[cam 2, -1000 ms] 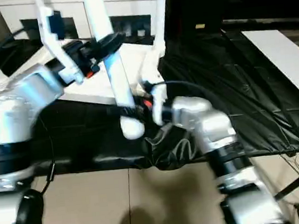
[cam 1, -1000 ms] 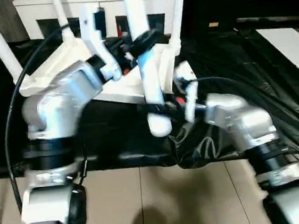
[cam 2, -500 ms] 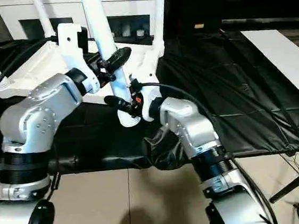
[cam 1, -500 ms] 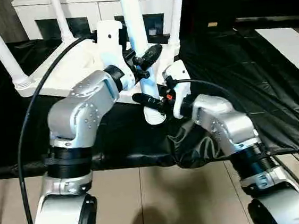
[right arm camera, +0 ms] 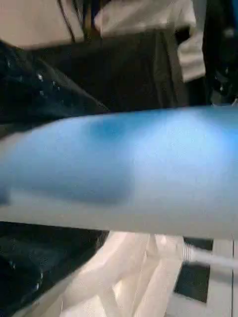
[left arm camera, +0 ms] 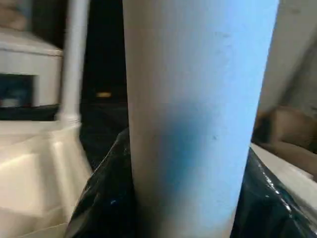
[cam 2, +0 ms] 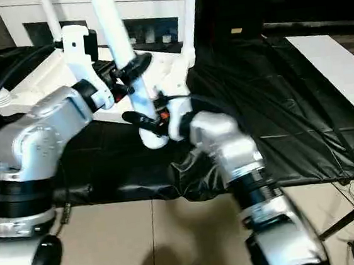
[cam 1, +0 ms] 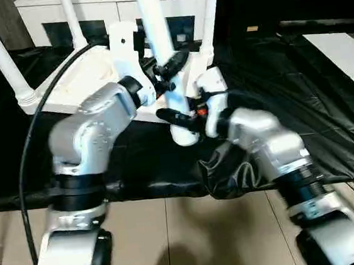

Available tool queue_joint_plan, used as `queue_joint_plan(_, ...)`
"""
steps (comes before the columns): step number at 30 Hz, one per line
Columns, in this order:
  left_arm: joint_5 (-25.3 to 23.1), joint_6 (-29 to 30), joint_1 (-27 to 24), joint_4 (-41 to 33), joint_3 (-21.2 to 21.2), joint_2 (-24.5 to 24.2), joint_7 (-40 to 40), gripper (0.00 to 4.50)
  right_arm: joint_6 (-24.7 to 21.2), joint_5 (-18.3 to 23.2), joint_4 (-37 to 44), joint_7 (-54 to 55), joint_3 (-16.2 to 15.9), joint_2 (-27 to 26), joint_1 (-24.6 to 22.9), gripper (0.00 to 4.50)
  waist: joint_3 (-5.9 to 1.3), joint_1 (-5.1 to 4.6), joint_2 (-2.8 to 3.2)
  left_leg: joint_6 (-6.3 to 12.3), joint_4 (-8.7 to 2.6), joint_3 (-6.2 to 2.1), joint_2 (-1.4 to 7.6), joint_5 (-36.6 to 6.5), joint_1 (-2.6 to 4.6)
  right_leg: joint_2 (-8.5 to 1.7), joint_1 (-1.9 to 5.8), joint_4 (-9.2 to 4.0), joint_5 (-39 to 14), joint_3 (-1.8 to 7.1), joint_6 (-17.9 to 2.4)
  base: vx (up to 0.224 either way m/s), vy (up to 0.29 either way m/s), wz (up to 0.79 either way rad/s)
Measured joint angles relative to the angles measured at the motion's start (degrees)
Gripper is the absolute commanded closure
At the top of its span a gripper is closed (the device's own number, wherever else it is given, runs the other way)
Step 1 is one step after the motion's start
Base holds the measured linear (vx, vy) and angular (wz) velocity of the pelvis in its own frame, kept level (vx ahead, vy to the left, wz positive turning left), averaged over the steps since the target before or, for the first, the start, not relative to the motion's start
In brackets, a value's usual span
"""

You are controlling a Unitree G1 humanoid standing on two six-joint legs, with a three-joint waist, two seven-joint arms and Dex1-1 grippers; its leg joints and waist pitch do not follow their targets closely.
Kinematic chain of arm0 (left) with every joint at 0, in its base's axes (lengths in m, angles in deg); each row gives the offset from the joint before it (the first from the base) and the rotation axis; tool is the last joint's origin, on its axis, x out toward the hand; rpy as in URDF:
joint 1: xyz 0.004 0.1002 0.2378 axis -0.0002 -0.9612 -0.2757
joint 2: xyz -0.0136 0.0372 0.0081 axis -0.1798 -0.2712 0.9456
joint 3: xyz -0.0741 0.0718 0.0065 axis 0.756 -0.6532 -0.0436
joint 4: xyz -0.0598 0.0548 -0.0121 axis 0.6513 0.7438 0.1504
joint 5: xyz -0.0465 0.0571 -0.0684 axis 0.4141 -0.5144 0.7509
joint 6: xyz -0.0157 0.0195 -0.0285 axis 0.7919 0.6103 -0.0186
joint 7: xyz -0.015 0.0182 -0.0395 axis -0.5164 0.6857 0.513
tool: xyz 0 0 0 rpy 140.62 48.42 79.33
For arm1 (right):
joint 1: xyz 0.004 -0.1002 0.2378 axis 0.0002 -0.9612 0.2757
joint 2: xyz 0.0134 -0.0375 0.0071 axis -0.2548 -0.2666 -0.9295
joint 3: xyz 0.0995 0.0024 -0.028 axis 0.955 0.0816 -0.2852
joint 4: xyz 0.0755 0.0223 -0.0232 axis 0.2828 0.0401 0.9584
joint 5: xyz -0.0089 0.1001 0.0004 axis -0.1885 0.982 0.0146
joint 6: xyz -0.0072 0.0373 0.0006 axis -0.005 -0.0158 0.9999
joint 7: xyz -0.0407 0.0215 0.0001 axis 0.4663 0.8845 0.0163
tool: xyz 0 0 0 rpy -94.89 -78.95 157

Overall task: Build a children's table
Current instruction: Move to table

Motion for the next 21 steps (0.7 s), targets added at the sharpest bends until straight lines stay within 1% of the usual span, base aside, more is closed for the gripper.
queue_joint_plan(1, 0.3, 0.2, 0.0, -0.2, -0.3, -0.3, 0.8, 2.66, -0.6, 0.5, 0.1, -1.2, 0.0, 0.5, 0.0, 1.68, 0.0, 0.0, 0.0, 0.0, 0.0, 0.0, 0.0, 0.0, 0.01, 0.0, 0.0, 0.0, 0.0, 0.0, 0.0, 0.0, 0.0, 0.0)
queue_joint_plan(2, 0.9, 0.9, 0.0, -0.4, -0.9, -0.8, 2.2, 2.66, -2.4, 1.5, 0.3, -3.7, -0.1, 1.5, 0.1, 1.56, 0.0, 0.03, 0.0, 0.0, -0.01, 0.0, 0.0, 0.0, 0.0, 0.0, -0.01, 0.01, 0.0, -0.01, 0.0, 0.0, 0.0, 0.0)
queue_joint_plan(6, 1.6, 2.1, 0.0, -0.5, -2.7, -1.4, 4.7, 2.66, -5.9, 2.9, 1.9, -10.4, -1.0, 5.6, 0.2, 1.33, 0.0, 0.03, 0.0, 0.01, 0.01, 0.0, 0.0, 0.0, 0.0, 0.0, 0.0, 0.01, 0.0, 0.0, 0.0, 0.0, 0.0, 0.0)
queue_joint_plan(8, 1.6, 2.1, 0.0, -0.5, -3.1, -1.8, 5.9, 2.66, -6.5, 3.0, 3.1, -13.1, -1.9, 7.4, 0.2, 1.33, 0.0, 0.03, 0.0, 0.01, 0.01, 0.0, 0.01, 0.0, 0.01, 0.0, 0.0, 0.02, 0.0, -0.01, 0.0, 0.0, 0.0, 0.0)
queue_joint_plan(9, 1.6, 2.1, 0.0, -0.5, -3.4, -2.1, 6.8, 2.66, -7.0, 3.0, 3.3, -14.6, -2.8, 8.3, 0.2, 1.33, 0.0, 0.03, 0.0, 0.01, 0.0, 0.0, 0.01, 0.0, 0.01, 0.0, -0.01, 0.03, 0.0, -0.01, 0.0, 0.0, 0.0, 0.0)
queue_joint_plan(11, 1.6, 2.1, 0.0, -0.5, -3.7, -2.6, 7.5, 2.66, -7.6, 3.0, 3.3, -16.1, -3.4, 8.9, 0.2, 1.33, 0.0, -0.07, 0.0, 0.01, 0.0, 0.0, 0.01, 0.0, 0.01, 0.01, -0.02, 0.04, 0.0, -0.01, 0.0, 0.0, 0.0, 0.0)
queue_joint_plan(15, 1.6, 2.3, 0.0, -0.5, -4.5, -3.3, 9.3, 2.66, -8.9, 3.1, 3.4, -18.1, -4.2, 9.7, 0.2, 1.33, 0.0, -0.01, 0.0, 0.01, 0.01, 0.0, 0.01, 0.0, 0.01, 0.01, -0.01, 0.04, 0.0, 0.0, 0.0, 0.0, 0.0, 0.0)
queue_joint_plan(21, 1.7, 2.7, 0.0, -1.1, -5.0, -4.1, 10.5, 2.66, -10.0, 3.4, 3.3, -19.0, -4.2, 9.8, 0.7, 1.33, 0.0, 0.07, 0.0, 0.01, 0.02, 0.0, 0.01, 0.0, 0.01, 0.0, -0.01, 0.04, 0.0, 0.0, 0.0, 0.0, 0.0, 0.0)
